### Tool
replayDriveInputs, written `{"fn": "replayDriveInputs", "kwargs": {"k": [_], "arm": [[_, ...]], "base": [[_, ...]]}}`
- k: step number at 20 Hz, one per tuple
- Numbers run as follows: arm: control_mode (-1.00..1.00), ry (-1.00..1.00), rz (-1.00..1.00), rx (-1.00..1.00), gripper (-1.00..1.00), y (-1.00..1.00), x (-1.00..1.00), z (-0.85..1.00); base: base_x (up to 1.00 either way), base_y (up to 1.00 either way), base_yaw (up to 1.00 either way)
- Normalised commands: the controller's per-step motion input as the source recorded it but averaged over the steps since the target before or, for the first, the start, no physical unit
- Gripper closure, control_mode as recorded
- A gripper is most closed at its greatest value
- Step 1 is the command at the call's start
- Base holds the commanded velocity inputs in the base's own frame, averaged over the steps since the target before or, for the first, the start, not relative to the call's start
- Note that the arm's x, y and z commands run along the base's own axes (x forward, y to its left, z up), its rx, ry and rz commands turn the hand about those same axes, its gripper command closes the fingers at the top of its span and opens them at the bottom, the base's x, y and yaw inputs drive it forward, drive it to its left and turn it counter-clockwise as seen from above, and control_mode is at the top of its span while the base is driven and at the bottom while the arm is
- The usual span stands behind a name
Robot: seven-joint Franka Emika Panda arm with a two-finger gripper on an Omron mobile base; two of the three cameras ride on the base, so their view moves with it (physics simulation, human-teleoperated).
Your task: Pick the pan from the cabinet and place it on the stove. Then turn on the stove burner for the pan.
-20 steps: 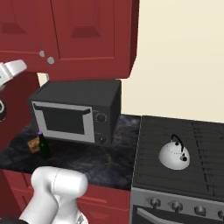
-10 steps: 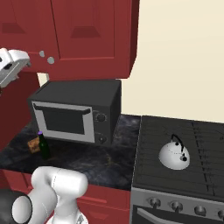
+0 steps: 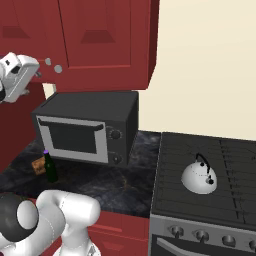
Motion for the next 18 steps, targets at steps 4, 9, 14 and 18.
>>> {"fn": "replayDriveInputs", "kwargs": {"k": [4,9,14,18], "arm": [[-1.00,0.01,0.00,-0.14,-1.00,0.00,0.29,-0.09],[-1.00,0.00,0.00,-0.13,-1.00,-0.06,0.19,-0.02],[-1.00,0.00,0.00,-0.11,-1.00,-0.11,0.23,0.00],[-1.00,0.00,0.00,-0.10,-1.00,-0.18,0.24,0.00]], "base": [[0.00,0.00,0.00],[0.00,0.00,0.00],[0.00,0.00,0.00],[0.00,0.00,0.00]]}}
